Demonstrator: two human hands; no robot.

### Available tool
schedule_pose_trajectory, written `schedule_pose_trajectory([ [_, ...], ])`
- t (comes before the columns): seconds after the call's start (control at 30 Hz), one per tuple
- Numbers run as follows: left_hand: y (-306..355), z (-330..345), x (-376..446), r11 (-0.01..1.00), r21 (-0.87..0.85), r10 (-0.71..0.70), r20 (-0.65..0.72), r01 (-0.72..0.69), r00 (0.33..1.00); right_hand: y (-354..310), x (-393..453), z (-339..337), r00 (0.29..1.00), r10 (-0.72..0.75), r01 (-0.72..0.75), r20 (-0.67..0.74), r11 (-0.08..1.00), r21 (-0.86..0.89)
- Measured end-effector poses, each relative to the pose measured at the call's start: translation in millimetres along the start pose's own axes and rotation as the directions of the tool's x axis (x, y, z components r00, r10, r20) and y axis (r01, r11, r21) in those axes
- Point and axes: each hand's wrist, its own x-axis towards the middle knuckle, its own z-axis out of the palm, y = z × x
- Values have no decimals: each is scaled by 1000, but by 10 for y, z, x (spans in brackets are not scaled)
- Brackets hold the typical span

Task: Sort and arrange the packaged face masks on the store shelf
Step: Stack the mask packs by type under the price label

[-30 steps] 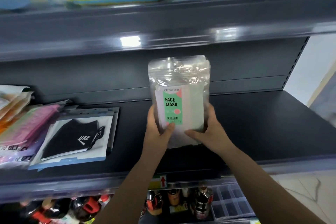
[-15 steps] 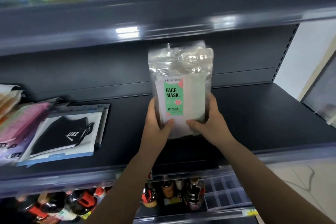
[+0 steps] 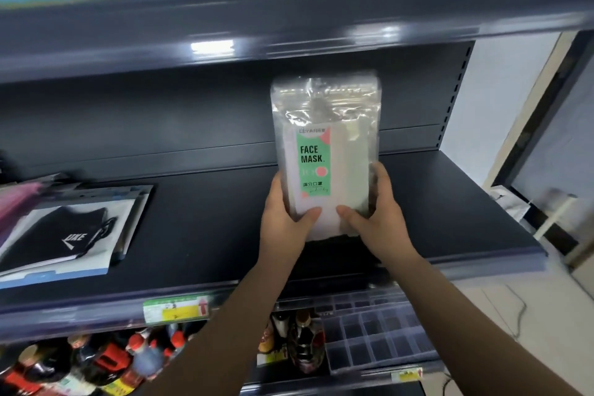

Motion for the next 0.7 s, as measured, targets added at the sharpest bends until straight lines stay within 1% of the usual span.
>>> schedule_pose_trajectory([
  [0.1,33,254,-16,1000,7,-1,19,1,1000,89,10,-226,999,3,-3,-37,1000,1],
  [0.27,-62,505,-92,999,8,-31,90,31,995,246,-42,-442,999,28,-26,22,997,-72],
  [0.47,32,667,10,999,30,-42,149,38,988,254,51,-709,1000,19,-19,-11,998,-56],
  [0.57,109,774,159,993,42,-113,143,108,983,233,179,-884,999,37,-38,-8,994,-101],
  [0.63,150,852,272,983,61,-182,151,174,972,247,282,-990,996,86,-88,-17,988,-128],
  [0.7,174,935,352,963,122,-260,190,240,947,297,374,-1081,988,154,-155,-19,976,-151],
])
